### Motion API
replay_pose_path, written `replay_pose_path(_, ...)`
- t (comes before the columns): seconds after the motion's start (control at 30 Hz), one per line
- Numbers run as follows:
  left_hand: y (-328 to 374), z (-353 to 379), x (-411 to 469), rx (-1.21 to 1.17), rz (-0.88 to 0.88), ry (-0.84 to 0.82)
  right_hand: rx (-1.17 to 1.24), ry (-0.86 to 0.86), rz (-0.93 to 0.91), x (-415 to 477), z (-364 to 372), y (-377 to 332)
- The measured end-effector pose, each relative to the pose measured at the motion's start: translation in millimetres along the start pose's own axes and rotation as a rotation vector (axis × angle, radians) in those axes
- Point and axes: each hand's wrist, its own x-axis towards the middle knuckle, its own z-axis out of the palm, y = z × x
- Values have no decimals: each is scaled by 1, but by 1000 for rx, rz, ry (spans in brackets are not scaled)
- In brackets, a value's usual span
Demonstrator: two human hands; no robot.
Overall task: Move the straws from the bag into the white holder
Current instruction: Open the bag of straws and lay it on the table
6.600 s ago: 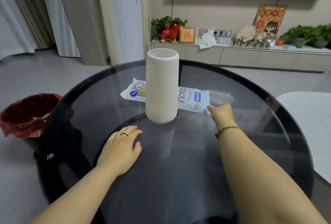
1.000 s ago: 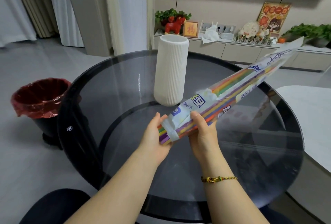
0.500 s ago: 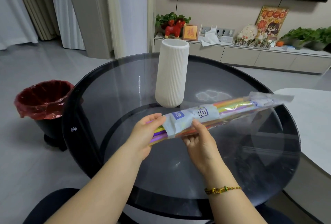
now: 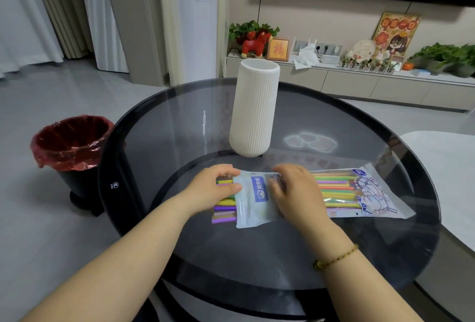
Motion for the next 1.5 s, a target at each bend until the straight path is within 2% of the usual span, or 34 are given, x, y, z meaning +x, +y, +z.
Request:
replay_pose_path(0.07, -3, -7, -1, 141, 53, 4, -65, -49, -15, 5, 10, 7)
replay_pose_path(0.13, -6, -18, -3, 230, 80, -2, -54, -27, -28, 7, 13, 14)
replay_pose_path(0.23, 2, -26, -6, 360, 74, -95, -69, -37, -44, 10, 13, 18)
replay_pose_path(0.37, 25, -14, 5, 780, 71, -180, -111, -32, -72, 10, 14, 18)
replay_pose_path(0.57, 40, 7, 18, 1207, 30, -216, -164, -59, -82, 10, 16, 19)
replay_pose_path(0.7, 26, 7, 18, 1486, 167, -212, -182, -83, -73, 12, 15, 24)
replay_pose_path(0.8, 14, -7, 14, 1506, 197, -181, -196, -101, -73, 12, 15, 24)
replay_pose_path(1.3, -40, -90, -21, 1210, 17, -16, -168, -111, -35, 13, 13, 28)
replay_pose_path(1.5, -55, -120, -37, 1166, -35, 27, -174, -113, -7, 10, 8, 32)
